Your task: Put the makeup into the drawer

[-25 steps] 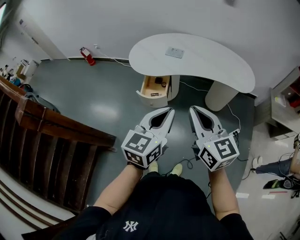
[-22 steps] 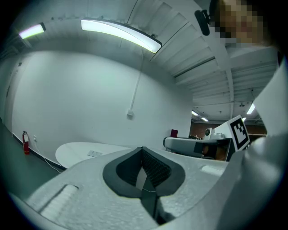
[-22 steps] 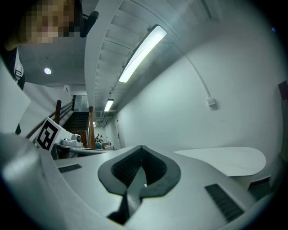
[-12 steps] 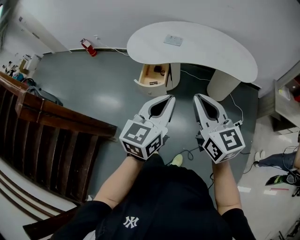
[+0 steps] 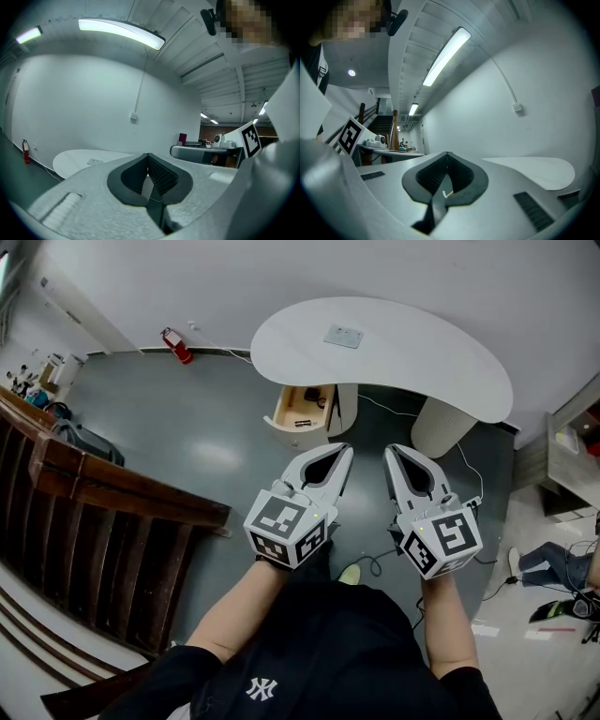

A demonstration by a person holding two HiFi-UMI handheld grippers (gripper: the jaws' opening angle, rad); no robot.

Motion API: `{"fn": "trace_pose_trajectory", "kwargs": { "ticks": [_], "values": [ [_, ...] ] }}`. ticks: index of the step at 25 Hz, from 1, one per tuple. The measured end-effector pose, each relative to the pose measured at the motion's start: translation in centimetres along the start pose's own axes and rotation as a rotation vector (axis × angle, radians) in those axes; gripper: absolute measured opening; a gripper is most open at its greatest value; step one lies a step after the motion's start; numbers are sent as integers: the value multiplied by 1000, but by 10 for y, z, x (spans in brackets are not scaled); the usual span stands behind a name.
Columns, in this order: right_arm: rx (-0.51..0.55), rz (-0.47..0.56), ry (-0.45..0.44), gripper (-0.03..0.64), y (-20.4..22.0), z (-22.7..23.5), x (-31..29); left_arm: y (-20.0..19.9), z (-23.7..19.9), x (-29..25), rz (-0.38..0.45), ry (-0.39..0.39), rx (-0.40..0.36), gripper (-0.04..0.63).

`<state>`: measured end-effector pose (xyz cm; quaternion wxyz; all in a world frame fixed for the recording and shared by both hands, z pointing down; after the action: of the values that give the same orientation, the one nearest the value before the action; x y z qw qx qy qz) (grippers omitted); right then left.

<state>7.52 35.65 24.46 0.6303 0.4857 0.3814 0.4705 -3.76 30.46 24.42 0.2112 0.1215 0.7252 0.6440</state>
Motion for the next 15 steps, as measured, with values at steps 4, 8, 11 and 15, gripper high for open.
{"fn": "trace_pose_trajectory", "kwargs": {
  "ticks": [4, 8, 11, 15],
  "values": [
    [25, -11, 7, 15, 0, 9, -21, -1, -22, -15, 4, -3, 10, 11],
    [35, -35, 22, 15, 4, 20, -51, -2, -51, -34, 1, 0, 15, 11],
    [30, -49, 30, 15, 5, 30, -80, -3, -77, -50, -9, 8, 14, 11],
    [22, -66, 44, 15, 7, 41, -123, -4, -116, -72, -20, 21, 14, 11]
  ]
}}
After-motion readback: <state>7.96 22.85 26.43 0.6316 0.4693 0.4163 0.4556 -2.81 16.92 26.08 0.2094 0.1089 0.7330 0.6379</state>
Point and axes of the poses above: the fingertips, and each gripper's own axes: x backward along the fingers, z to its right, y out of its underside, the point moved 5 cm from there along x, backward along the fingers, and after that the axes turned 4 degrees about -x, right-handed, at the moved point
